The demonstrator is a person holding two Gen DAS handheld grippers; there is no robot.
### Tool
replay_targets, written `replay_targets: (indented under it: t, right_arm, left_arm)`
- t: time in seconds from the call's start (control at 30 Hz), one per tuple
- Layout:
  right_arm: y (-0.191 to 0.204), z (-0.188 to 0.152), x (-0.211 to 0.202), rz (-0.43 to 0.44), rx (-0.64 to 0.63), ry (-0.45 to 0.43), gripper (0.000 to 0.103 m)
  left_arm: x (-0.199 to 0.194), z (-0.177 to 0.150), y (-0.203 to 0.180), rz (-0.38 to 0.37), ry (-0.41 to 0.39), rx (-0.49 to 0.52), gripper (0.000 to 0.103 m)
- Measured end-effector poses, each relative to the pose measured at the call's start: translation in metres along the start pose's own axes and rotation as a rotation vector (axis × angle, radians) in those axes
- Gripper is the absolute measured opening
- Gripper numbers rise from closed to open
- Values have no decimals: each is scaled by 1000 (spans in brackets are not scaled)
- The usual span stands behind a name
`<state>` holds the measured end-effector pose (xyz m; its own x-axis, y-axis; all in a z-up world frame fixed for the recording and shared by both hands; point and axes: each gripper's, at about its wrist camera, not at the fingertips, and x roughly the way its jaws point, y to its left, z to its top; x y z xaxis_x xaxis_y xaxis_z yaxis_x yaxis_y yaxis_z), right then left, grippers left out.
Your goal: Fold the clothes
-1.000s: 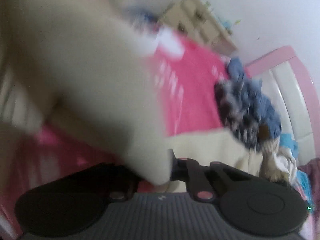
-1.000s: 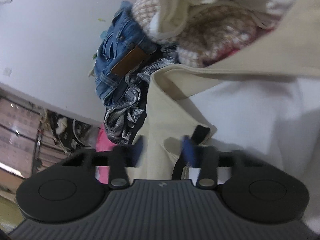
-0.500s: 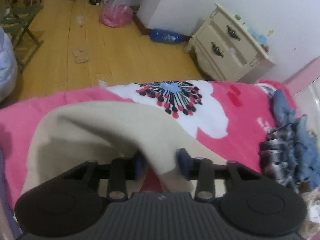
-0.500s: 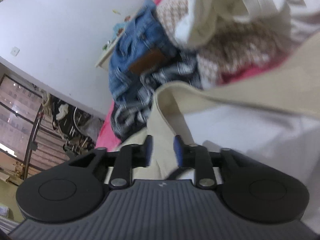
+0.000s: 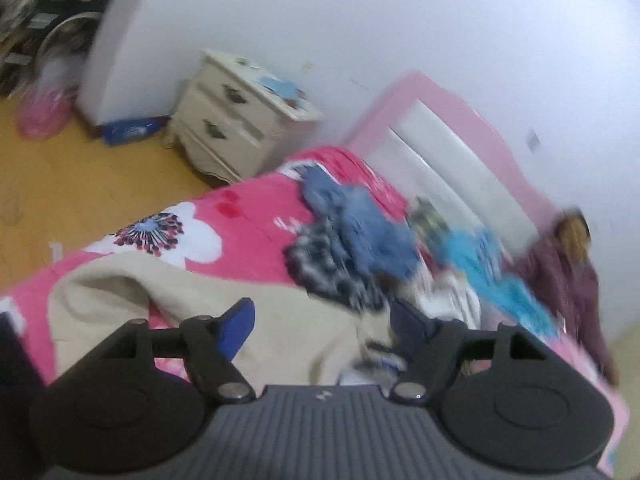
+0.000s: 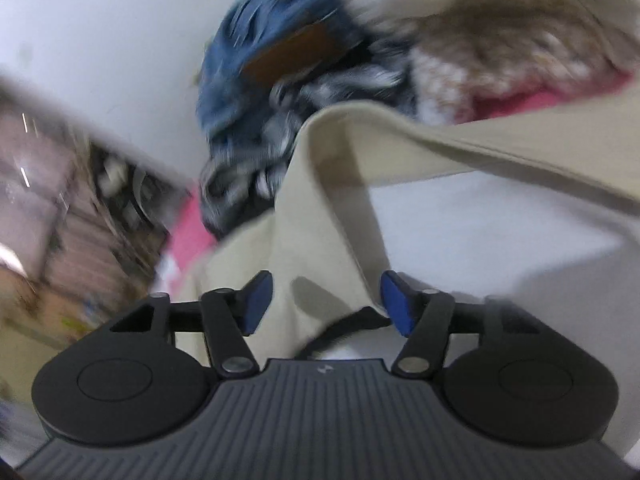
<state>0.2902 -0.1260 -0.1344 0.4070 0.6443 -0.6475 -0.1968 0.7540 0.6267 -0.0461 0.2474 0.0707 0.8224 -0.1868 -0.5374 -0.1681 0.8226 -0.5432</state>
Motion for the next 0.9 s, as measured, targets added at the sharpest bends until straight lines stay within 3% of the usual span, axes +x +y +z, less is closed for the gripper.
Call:
replay_targets:
  t: [0.03, 0.07, 0.2, 0.3, 0.4, 0.47, 0.6, 0.67, 0.77, 0.9]
  right_arm:
    - [7, -2, 2, -32, -70, 20, 5]
    - [16, -2, 1, -57, -146, 37, 5]
    - [61, 7, -38, -101, -458, -88, 4]
    - [76, 36, -54, -132, -517, -144, 4]
    - [72, 53, -41, -220, -513, -166, 4]
    - [62, 53, -22, -319, -496, -143, 6]
    - [33, 31, -5, -575, -424, -120, 28]
    - [18, 19, -26, -546, -341, -161, 35]
    - [9, 7, -72, -404, -235, -181, 40]
    - [19, -33, -129, -128, -115, -20, 48]
  left_arm:
    - [-8, -10, -1, 15, 29, 12, 76]
    - [-14, -22, -1, 26, 60, 19, 76]
    - [-31, -64, 7, 51, 172, 55, 74]
    - [-38, -88, 19, 53, 222, 72, 75]
    - [-36, -109, 26, 64, 245, 49, 75]
    - [-28, -122, 25, 50, 267, 67, 75]
    - [4, -150, 7, 12, 301, 162, 75]
    - [17, -167, -1, -13, 332, 195, 75]
    - [32, -187, -13, -64, 343, 238, 75]
    - [52, -209, -32, -120, 338, 287, 75]
